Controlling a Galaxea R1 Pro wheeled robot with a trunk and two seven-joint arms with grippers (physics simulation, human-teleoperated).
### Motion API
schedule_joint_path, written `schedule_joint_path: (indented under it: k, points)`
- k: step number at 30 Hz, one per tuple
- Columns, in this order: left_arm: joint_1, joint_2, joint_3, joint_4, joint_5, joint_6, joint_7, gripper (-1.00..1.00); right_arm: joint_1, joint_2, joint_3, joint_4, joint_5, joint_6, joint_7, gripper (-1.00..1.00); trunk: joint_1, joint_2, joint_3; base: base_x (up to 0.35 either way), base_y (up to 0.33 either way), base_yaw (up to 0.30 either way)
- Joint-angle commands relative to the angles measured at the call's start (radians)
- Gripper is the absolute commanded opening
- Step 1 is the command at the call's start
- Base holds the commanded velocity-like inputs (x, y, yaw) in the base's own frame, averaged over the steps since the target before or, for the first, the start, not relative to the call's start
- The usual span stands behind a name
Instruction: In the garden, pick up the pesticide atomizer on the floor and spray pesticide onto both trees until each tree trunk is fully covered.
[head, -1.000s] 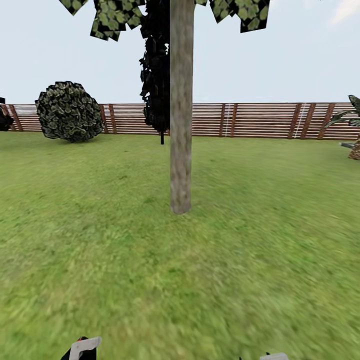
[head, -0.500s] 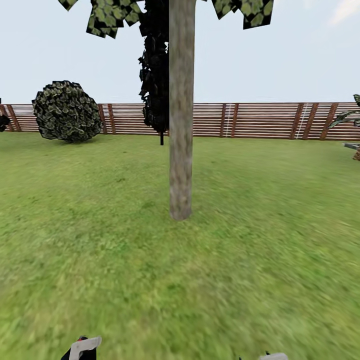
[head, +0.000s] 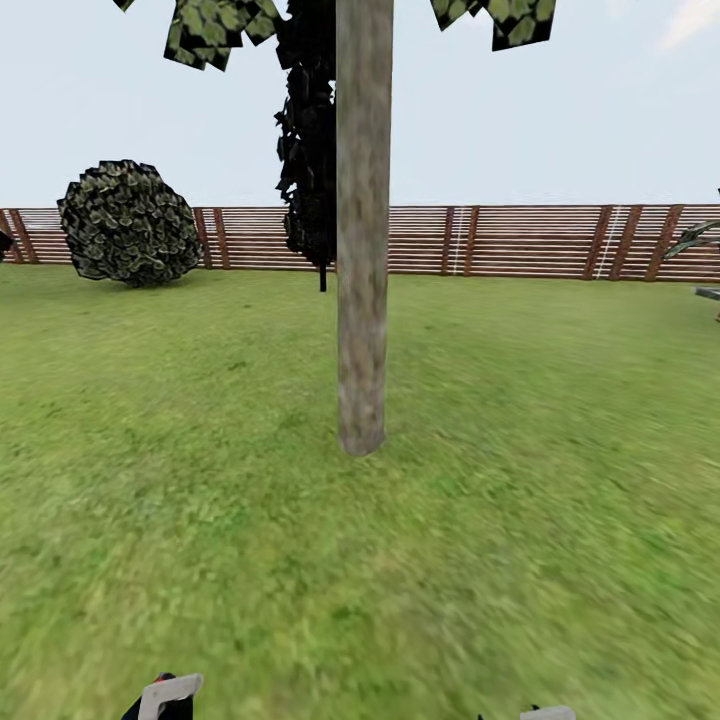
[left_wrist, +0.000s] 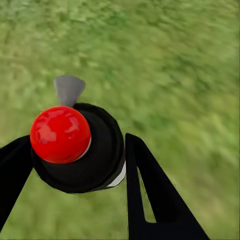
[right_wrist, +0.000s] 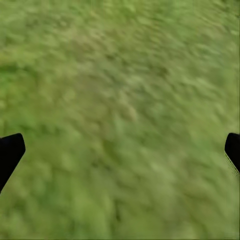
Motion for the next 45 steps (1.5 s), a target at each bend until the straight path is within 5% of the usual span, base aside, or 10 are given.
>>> schedule_joint_path:
  k: [1,45]
  points:
    - [0.000,0.000,0.000,0.000,0.000,0.000,0.000,-1.00,0.000,0.000,0.000,0.000,0.000,0.000,0.000,1.00,0.000,0.000,0.000,0.339,0.000,0.000]
    - [0.000,0.000,0.000,0.000,0.000,0.001,0.000,-1.00,0.000,0.000,0.000,-0.002,0.000,0.000,0.000,1.00,0.000,0.000,0.000,0.339,0.000,0.000]
